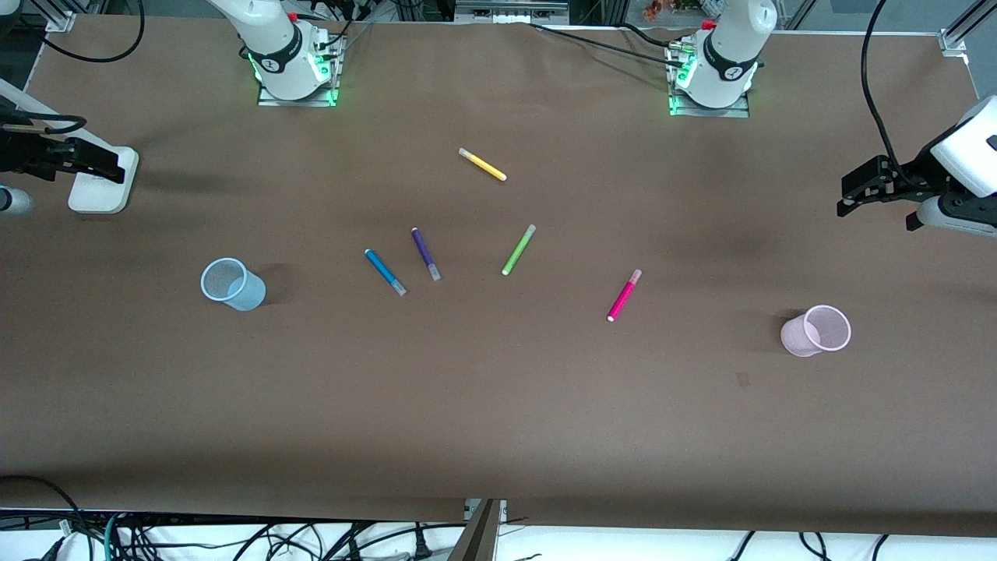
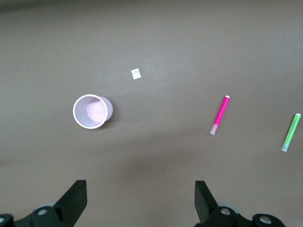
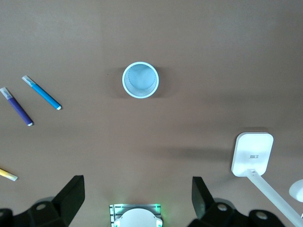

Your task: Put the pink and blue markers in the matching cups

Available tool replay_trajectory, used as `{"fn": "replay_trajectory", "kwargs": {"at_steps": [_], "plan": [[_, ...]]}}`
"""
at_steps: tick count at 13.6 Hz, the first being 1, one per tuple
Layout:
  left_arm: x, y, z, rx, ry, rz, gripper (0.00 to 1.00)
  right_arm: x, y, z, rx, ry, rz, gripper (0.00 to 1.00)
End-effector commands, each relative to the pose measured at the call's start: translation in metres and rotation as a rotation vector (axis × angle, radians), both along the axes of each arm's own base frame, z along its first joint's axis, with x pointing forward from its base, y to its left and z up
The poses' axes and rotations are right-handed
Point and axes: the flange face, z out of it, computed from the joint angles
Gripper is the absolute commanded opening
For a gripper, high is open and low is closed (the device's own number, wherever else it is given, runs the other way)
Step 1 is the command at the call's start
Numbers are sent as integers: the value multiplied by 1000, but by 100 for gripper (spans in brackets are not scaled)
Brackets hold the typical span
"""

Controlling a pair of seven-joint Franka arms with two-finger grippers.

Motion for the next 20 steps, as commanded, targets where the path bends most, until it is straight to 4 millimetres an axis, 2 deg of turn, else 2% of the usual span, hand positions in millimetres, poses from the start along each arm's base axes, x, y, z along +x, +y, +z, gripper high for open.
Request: {"fn": "replay_trajectory", "kwargs": {"at_steps": [1,8,10,11,13,15,16,18,20], "plan": [[-3,-4,1,-11,-3,-12,100,3,-3,5,-1,-9,2,100],[-4,-4,1,-11,-2,-9,100,5,0,4,8,-14,-2,100],[-5,-5,3,-12,-3,-10,100,17,10,-15,9,-1,7,100],[-5,-6,3,-12,-3,-6,100,24,18,-31,9,25,21,100],[-3,-14,0,-12,0,7,100,32,44,-47,16,41,64,100],[7,-18,-12,-22,-10,5,100,47,90,-84,11,71,138,100],[13,-27,-21,-26,-10,-2,100,55,109,-110,9,96,178,100],[24,-43,-45,-35,-9,24,100,67,145,-146,7,85,233,100],[35,-67,-89,-57,-14,26,100,74,185,-183,2,82,292,100]]}}
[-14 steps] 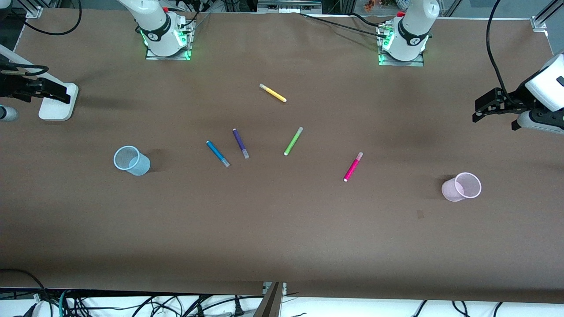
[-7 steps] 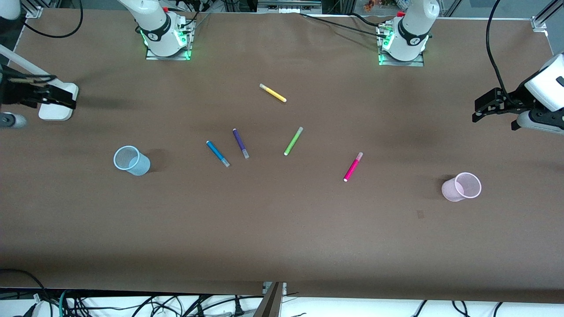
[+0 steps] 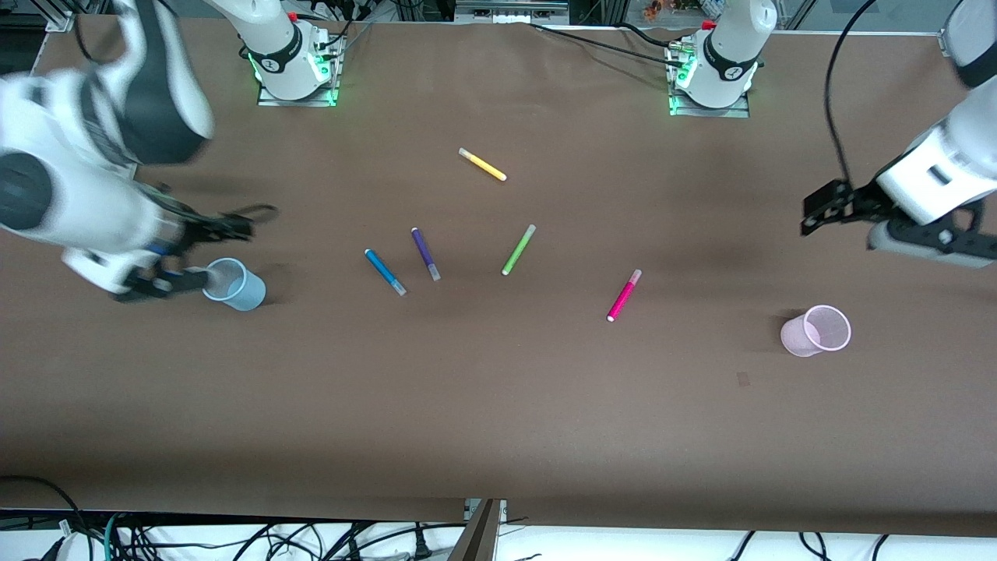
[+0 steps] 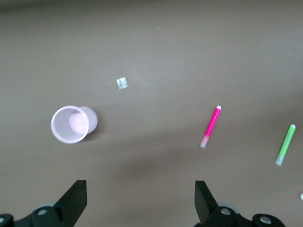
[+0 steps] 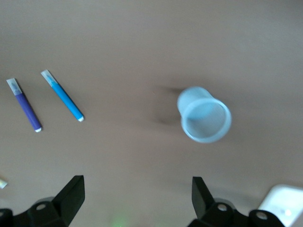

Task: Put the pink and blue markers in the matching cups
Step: 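Reach the right gripper to the blue marker while the left gripper reaches pink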

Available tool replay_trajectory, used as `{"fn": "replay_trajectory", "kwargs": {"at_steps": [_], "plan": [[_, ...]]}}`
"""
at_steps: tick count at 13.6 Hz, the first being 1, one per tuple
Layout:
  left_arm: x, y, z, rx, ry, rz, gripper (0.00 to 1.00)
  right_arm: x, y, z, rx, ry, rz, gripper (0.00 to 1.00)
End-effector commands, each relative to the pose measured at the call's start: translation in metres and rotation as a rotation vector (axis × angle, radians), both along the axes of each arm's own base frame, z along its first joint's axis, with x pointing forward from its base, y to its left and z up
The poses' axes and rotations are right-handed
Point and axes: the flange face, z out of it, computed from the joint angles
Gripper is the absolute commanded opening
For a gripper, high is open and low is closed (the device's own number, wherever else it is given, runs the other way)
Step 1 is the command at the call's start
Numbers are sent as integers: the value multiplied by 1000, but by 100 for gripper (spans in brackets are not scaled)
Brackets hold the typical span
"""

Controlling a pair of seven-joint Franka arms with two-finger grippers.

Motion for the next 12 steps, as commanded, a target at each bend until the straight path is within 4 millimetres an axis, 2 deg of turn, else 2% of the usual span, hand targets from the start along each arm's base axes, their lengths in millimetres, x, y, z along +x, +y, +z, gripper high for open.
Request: {"fn": "replay_trajectory", "kwargs": {"at_steps": [1,2,6,8,11,12], "plan": [[12,-37,-62,-55,-9,1,100,11,46,-40,10,-19,56,100],[13,-45,-87,-63,-17,17,100,13,64,-57,13,-29,85,100],[10,-105,-164,-102,-2,15,100,13,113,-119,40,-31,147,100],[9,-137,-206,-108,19,-13,100,4,147,-149,54,-30,186,100],[-2,-156,-265,-63,43,-85,100,-6,172,-186,50,-23,226,100],[-4,-157,-283,-56,44,-97,100,-11,180,-194,47,-16,240,100]]}}
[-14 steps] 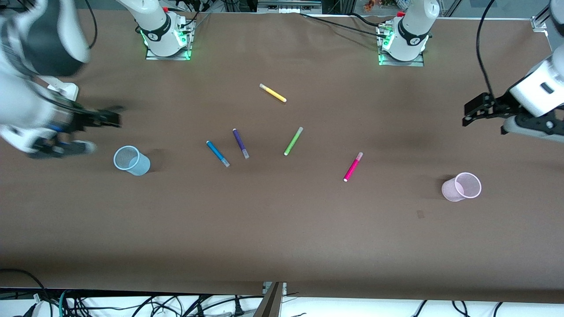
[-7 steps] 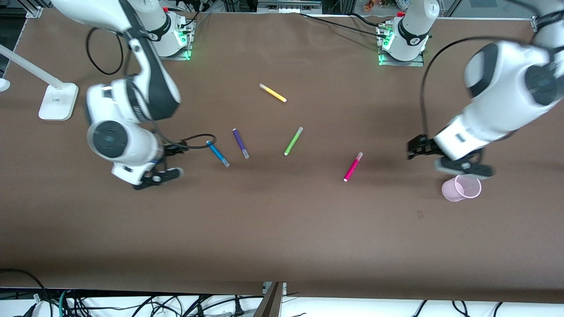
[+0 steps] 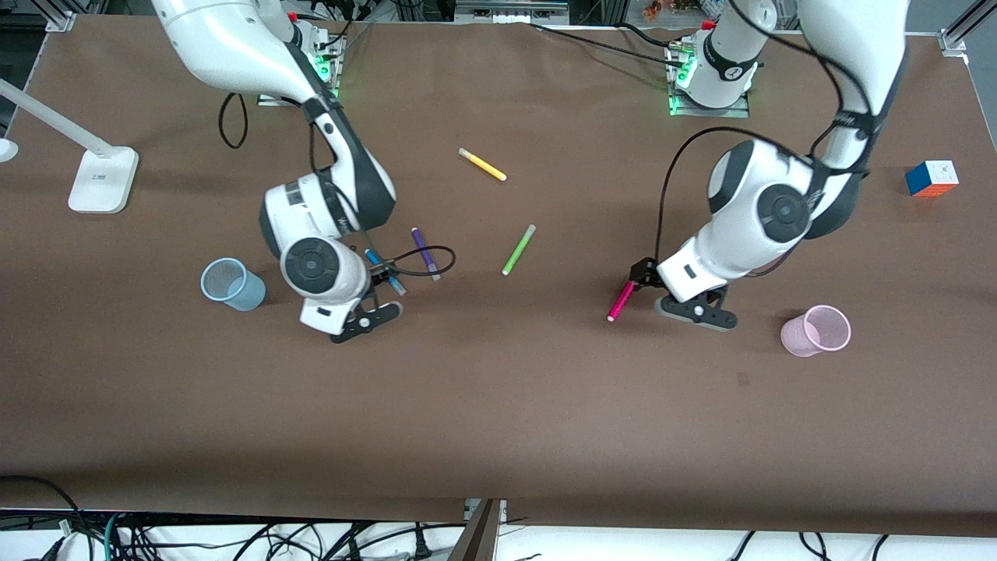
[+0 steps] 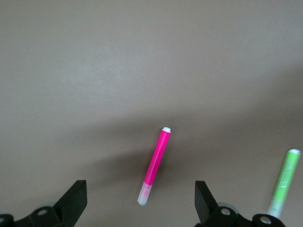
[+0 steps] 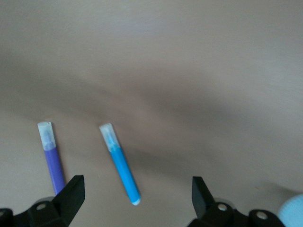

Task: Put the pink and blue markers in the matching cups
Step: 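Lower and close both grippers on the blue and pink markers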

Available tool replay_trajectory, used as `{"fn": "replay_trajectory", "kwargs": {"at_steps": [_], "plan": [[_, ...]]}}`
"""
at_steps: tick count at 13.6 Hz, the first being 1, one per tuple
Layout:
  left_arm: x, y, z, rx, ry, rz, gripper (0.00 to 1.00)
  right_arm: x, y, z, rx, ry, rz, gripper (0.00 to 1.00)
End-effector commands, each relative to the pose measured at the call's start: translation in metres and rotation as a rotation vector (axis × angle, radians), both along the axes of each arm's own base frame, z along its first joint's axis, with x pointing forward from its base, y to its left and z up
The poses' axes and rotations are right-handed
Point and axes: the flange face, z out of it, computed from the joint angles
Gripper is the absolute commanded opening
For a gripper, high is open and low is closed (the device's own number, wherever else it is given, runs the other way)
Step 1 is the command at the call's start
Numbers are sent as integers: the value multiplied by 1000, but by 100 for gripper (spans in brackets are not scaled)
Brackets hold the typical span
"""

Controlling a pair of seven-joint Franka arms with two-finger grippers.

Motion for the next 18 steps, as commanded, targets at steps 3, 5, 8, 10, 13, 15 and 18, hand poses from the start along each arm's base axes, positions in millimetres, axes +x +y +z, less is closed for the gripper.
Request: {"fn": "replay_trajectory", "kwargs": {"at_steps": [3,5,8,10,13,15,18], "plan": [[-28,-11,-76,29,-3,-56,100,-17,25,-36,1,20,34,100],[-42,-18,-96,25,1,-69,100,-22,24,-49,3,15,36,100],[-60,-23,-112,56,28,-111,96,-28,21,-66,1,18,37,100],[-62,-21,-118,74,25,-121,69,-29,20,-73,-3,24,37,100],[-62,-22,-122,82,33,-79,0,-29,20,-79,0,17,36,80],[-60,-22,-121,89,31,-87,0,-29,20,-79,0,15,34,39],[-52,-14,-109,106,48,-84,0,-29,21,-85,2,8,33,11]]}}
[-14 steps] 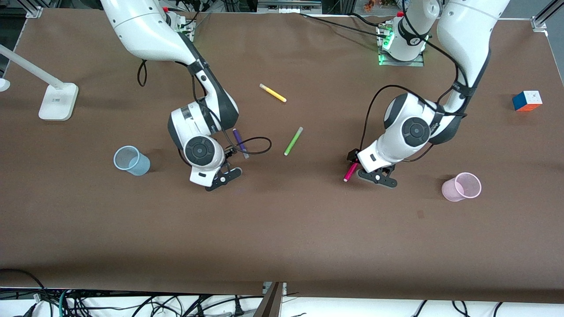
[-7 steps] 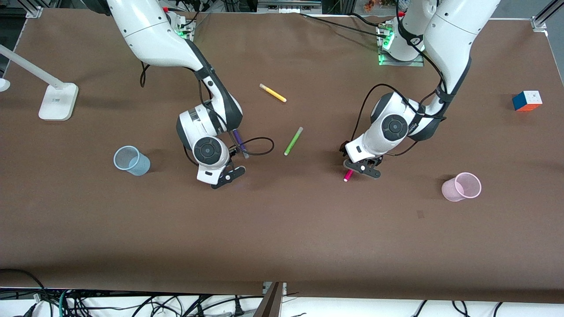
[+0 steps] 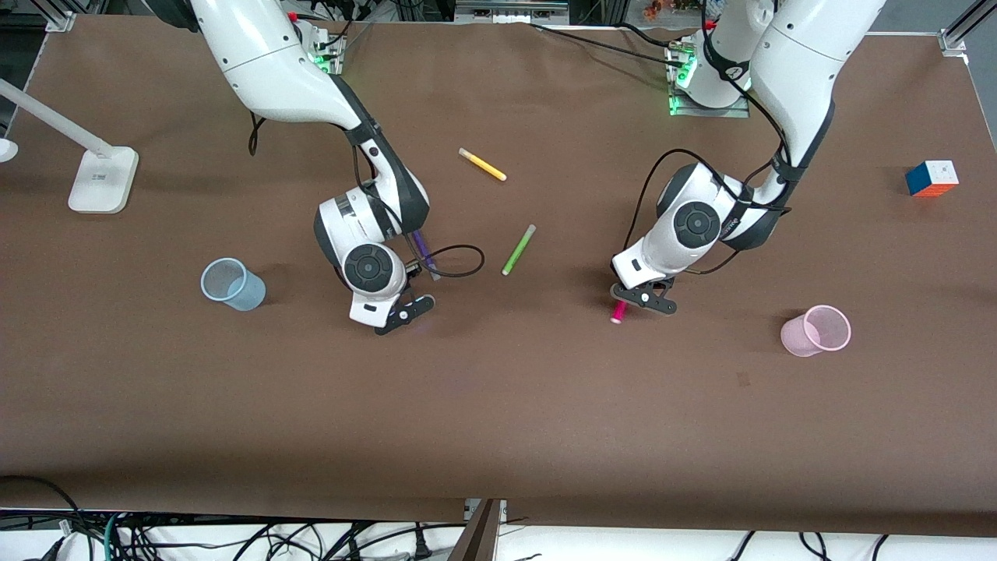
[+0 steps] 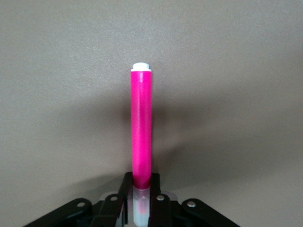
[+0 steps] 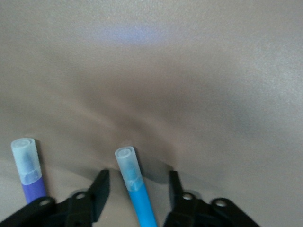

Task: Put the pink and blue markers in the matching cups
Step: 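Lift both markers, carrying blue toward the blue cup and pink toward pink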

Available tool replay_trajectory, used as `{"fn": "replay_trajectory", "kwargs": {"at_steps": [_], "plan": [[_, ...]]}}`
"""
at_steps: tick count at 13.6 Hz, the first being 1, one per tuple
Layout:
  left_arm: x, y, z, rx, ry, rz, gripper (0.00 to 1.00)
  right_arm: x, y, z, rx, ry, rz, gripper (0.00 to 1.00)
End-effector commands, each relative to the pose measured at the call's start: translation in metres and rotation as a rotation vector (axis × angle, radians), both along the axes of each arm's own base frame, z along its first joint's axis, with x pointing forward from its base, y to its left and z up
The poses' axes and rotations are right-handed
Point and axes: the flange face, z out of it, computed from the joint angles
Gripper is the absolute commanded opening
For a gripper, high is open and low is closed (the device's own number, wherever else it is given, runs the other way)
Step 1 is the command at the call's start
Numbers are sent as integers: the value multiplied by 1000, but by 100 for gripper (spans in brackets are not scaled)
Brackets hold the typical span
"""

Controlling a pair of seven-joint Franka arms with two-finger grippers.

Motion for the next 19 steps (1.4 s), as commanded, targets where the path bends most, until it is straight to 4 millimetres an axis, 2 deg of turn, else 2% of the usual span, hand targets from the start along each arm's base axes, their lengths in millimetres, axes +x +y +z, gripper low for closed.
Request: {"fn": "replay_trajectory", "kwargs": {"at_steps": [1,3,4,5,6,7,10,13,14,15,16,18,19], "plan": [[14,6,27,48,16,-5,0,-2,3,-9,17,-16,-16,2],[33,18,60,88,67,-16,0,-2,7,-10,21,-24,-14,0],[44,27,78,109,109,-36,0,1,8,-3,28,-36,-10,0],[59,34,105,124,147,-72,0,9,6,9,40,-53,-7,0],[69,44,126,135,194,-117,0,18,6,29,52,-71,-3,0],[78,62,143,136,233,-158,0,28,-4,52,68,-78,20,0],[96,129,181,168,291,-274,0,57,-59,119,208,12,143,0],[102,170,214,301,331,-378,0,73,-130,163,342,72,356,0],[105,184,222,357,344,-417,0,74,-151,164,395,94,416,0],[111,214,229,399,358,-457,0,75,-170,176,453,91,468,0],[115,232,228,415,377,-499,0,77,-193,180,506,89,516,0],[122,267,217,525,441,-572,0,77,-228,180,594,101,603,0],[126,275,201,562,475,-597,0,75,-248,179,644,107,646,0]]}}
